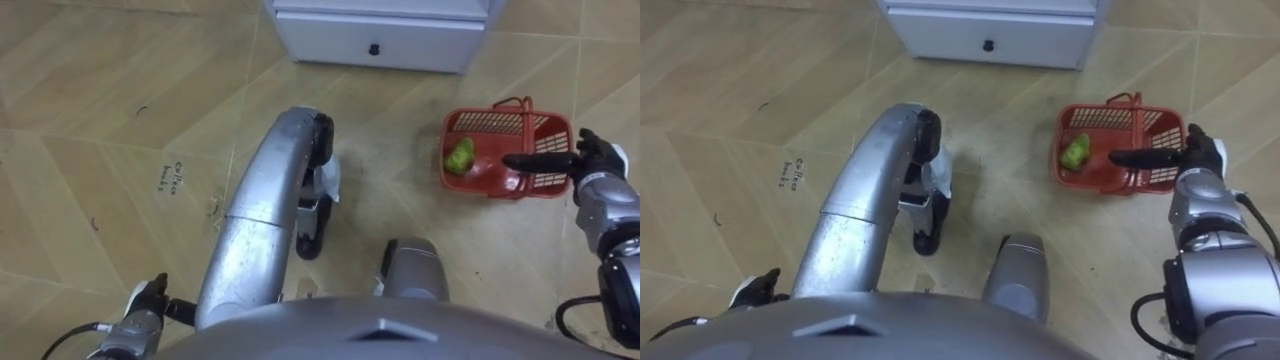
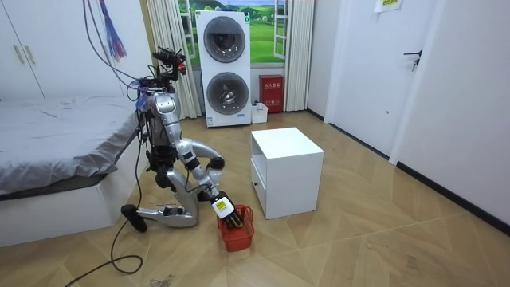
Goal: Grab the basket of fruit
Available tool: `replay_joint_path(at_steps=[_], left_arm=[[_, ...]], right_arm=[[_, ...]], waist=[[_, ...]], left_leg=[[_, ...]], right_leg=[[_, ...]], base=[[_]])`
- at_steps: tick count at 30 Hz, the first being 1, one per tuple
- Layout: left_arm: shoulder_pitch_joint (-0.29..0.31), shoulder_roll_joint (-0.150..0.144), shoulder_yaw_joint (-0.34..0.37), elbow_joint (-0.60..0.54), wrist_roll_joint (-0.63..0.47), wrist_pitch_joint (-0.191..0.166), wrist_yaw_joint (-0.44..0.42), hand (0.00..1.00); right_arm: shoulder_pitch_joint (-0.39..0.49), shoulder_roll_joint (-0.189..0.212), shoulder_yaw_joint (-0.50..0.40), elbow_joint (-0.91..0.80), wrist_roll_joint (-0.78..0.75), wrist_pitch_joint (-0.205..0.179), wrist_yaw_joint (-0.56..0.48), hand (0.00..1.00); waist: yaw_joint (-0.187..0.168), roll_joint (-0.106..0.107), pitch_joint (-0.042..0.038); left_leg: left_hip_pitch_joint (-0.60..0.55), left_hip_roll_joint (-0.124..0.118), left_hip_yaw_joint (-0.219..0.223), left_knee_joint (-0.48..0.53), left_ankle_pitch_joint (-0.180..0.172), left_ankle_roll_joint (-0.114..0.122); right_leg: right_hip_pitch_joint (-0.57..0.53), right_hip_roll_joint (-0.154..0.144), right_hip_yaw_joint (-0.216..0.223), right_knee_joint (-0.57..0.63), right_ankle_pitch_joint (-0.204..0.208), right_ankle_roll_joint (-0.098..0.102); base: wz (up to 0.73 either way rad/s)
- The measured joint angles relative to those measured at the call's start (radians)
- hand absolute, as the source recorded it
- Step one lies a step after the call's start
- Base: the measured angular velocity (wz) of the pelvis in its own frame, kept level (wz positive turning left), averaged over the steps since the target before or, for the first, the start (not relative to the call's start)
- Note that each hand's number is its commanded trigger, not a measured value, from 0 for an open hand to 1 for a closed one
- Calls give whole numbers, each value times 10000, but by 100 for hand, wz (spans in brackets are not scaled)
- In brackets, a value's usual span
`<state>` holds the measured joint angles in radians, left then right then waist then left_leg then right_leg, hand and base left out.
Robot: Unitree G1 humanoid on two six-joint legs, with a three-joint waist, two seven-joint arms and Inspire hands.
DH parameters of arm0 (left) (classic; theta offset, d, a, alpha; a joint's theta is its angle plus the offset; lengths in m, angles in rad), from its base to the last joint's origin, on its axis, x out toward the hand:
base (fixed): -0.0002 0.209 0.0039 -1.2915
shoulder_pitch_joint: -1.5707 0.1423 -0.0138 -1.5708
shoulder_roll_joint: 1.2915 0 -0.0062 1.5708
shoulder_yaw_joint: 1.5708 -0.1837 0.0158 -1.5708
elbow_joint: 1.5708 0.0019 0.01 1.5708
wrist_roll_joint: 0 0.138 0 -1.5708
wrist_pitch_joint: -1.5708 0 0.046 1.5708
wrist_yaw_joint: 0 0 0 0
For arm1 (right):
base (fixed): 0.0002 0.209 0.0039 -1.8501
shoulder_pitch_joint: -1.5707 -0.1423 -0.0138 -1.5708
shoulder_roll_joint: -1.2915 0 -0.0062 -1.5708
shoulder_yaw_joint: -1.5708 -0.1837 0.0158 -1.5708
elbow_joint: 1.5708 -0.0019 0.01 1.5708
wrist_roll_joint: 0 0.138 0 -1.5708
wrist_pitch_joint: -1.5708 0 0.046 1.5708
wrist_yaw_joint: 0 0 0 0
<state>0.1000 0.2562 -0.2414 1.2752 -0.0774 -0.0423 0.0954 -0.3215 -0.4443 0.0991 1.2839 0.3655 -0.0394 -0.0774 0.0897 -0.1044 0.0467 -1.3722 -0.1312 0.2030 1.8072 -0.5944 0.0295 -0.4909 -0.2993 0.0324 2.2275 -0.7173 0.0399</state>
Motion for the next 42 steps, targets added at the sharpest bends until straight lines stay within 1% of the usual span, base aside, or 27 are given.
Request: replay_joint_path(at_steps=[4,6,12,13,14,15,16,17,18,23,24,27,28,32,38,42], left_arm=[[1,-2,-51,0,-8,3,0,0],[3,-3,-194,0,-4,19,0,0],[5,-3,-374,6,-4,73,0,0],[5,-3,-375,6,-4,74,0,0],[5,-3,-374,6,-4,77,0,0],[5,-3,-374,2,-4,85,0,0],[5,-3,-375,1,-4,85,0,0],[5,-3,-376,-3,-4,85,0,0],[5,-5,-378,-17,-9,85,0,0],[0,-15,-392,-128,-70,81,0,0],[0,-15,-393,-187,-78,80,0,0],[-20,-48,-740,-287,-79,90,-6,0],[-29,-77,-796,-298,-80,87,-40,0],[-203,-135,-794,-291,-83,126,-265,0],[-527,-135,-794,-283,-114,136,-374,0],[-566,-153,-964,-181,-494,154,-375,0]], right_arm=[[106,-4,110,32,-11,15,47,0],[196,-2,362,31,-20,105,62,0],[259,2,375,31,-87,163,69,0],[259,1,375,30,-87,163,64,10],[259,2,375,30,-87,163,64,23],[256,2,375,16,-89,165,60,49],[255,2,375,-10,-91,165,60,62],[255,2,375,-17,-90,165,58,87],[245,1,375,-22,-89,165,50,100],[173,0,473,-22,-91,165,53,100],[173,0,479,-10,-89,164,52,100],[168,25,768,-14,-144,164,51,100],[161,99,769,-15,-150,164,58,100],[161,165,769,-7,-218,164,93,100],[162,197,773,13,-204,165,60,100],[162,317,773,11,-202,165,51,100]], waist=[[-9,15,-8],[-10,45,-25],[-6,103,-58],[-3,118,-66],[-3,125,-69],[2,135,-70],[5,139,-69],[7,140,-69],[28,167,-70],[102,244,-60],[157,242,-37],[261,275,-7],[275,280,-8],[269,268,-1],[261,229,19],[223,213,28]], left_leg=[[-4,24,74,-57,58,10],[0,58,121,-69,77,44],[40,113,150,-66,89,63],[41,114,151,-65,90,61],[41,116,151,-64,91,61],[37,121,154,-62,90,61],[36,126,159,-64,91,61],[36,126,160,-65,91,61],[36,126,161,-69,92,59],[-21,128,193,-101,113,51],[-37,131,202,-111,116,48],[-46,143,224,-128,117,46],[-46,146,226,-139,122,37],[-60,150,230,-148,135,25],[-137,149,228,-101,170,93],[-161,153,188,-39,182,114]], right_leg=[[11,-58,6,21,-4,6],[4,-81,5,30,-5,10],[-21,-83,9,55,-20,39],[-18,-81,6,58,-20,39],[-16,-79,6,59,-20,40],[-20,-78,10,65,-21,40],[-22,-79,16,67,-21,40],[-28,-80,16,67,-21,41],[-44,-82,17,67,-21,41],[-127,-104,54,82,-24,47],[-135,-110,59,83,-25,49],[-120,-116,70,76,-26,51],[-119,-118,66,76,-26,51],[-116,-121,36,78,-26,51],[-131,-123,-30,85,-26,51],[-102,-72,-66,113,-26,51]], base=[[3],[0],[0],[0],[0],[0],[0],[0],[0],[0],[0],[0],[0],[1],[1],[0]])
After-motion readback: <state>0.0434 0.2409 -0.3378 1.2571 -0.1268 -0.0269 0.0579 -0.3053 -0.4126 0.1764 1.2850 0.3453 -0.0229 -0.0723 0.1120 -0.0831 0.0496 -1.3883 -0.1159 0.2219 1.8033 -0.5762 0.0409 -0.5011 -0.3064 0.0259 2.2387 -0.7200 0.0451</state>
